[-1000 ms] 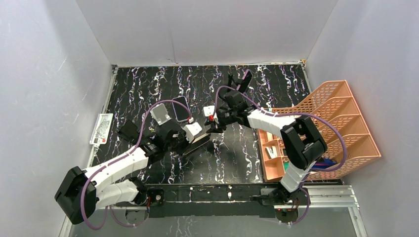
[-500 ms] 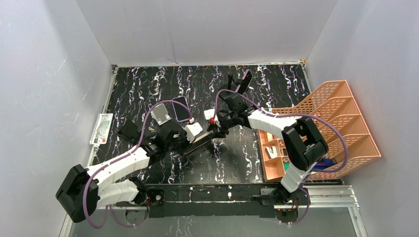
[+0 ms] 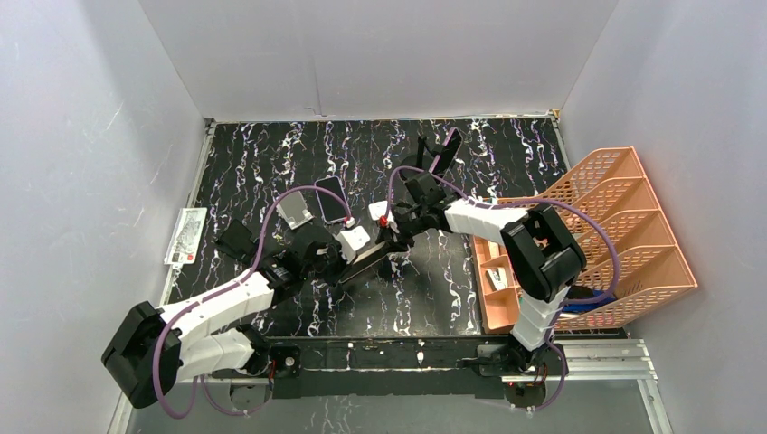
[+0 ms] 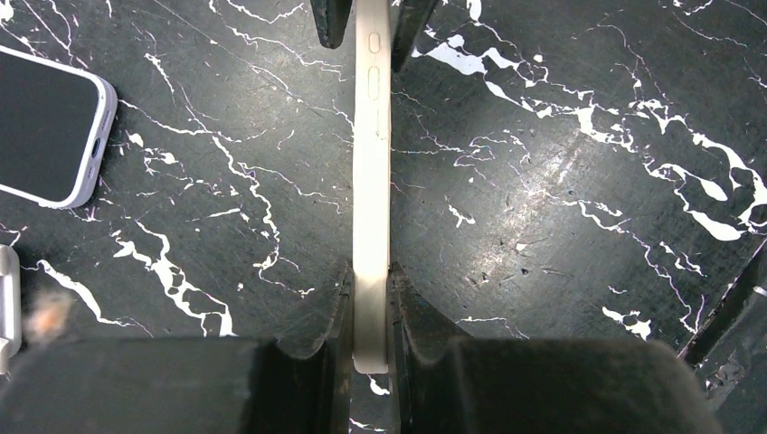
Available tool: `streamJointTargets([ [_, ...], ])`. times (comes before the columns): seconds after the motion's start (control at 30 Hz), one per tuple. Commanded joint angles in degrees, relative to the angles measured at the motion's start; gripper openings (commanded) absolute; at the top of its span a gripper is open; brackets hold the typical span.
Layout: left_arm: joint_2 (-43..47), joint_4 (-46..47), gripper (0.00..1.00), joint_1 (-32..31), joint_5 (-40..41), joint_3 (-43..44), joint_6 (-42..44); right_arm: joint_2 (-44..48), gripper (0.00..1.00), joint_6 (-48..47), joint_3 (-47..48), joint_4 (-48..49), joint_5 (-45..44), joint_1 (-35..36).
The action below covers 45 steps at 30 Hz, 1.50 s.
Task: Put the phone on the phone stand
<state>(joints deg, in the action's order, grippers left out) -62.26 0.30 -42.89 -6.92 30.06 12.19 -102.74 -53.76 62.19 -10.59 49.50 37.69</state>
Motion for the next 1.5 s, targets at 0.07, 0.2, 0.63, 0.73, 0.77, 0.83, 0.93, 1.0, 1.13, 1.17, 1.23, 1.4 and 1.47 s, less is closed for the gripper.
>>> streamJointTargets([
  [0.07,0.9,2.5,0.0,-0.1,-0.7,-0.6,-1.6,-3.0,0.24,-2.1,3.0,-3.6,2.3,1.2],
  [0.2,2.4,1.7,0.0,-0.1,3.4,-1.4,-3.8,-4.1,0.01,-3.5,2.9,-4.3,2.4,1.4],
  [0.63,-3.6,-3.2,0.24,0.0,3.3,2.0,-4.3,-3.3,0.01,-5.9,2.9,-7.8,2.0,1.0],
  [0.73,-5.1,-4.3,0.3,0.1,2.8,3.0,-4.5,-2.6,0.01,-5.7,2.6,-7.7,1.6,0.6],
  [0.77,-5.6,-4.7,0.3,0.1,2.8,3.3,-4.5,-2.4,0.01,-5.7,2.4,-7.6,1.5,0.5],
  [0.83,-6.5,-5.4,0.29,0.0,2.7,3.9,-4.5,-2.0,0.01,-5.7,2.3,-7.5,1.5,0.4],
  [0.93,-7.1,-6.8,0.27,0.1,2.9,4.5,-4.4,-1.5,0.01,-5.7,2.0,-7.4,1.5,0.0],
  [1.0,-6.8,-7.1,0.2,0.1,3.0,4.5,-4.3,-1.2,0.01,-5.8,1.9,-7.4,1.6,0.0],
  [1.13,-6.6,-8.3,0.0,0.0,2.7,4.4,-4.4,-0.9,0.01,-5.6,1.5,-6.8,1.2,-0.3],
  [1.17,-6.5,-8.5,0.0,0.1,2.1,4.5,-4.4,-0.9,0.01,-5.6,1.4,-6.6,1.2,-0.5],
  [1.23,-6.3,-8.6,0.0,0.0,0.9,4.5,-4.5,-0.7,0.01,-5.5,1.3,-6.3,1.4,-0.6],
  [1.4,-5.1,-8.5,0.0,0.1,1.4,5.3,-4.0,0.2,0.04,-0.4,0.4,-0.6,-0.8,-0.7],
  [1.47,-3.8,-7.1,0.0,0.0,1.3,5.2,-3.5,1.1,0.18,4.3,-0.6,5.1,-3.6,-0.8],
])
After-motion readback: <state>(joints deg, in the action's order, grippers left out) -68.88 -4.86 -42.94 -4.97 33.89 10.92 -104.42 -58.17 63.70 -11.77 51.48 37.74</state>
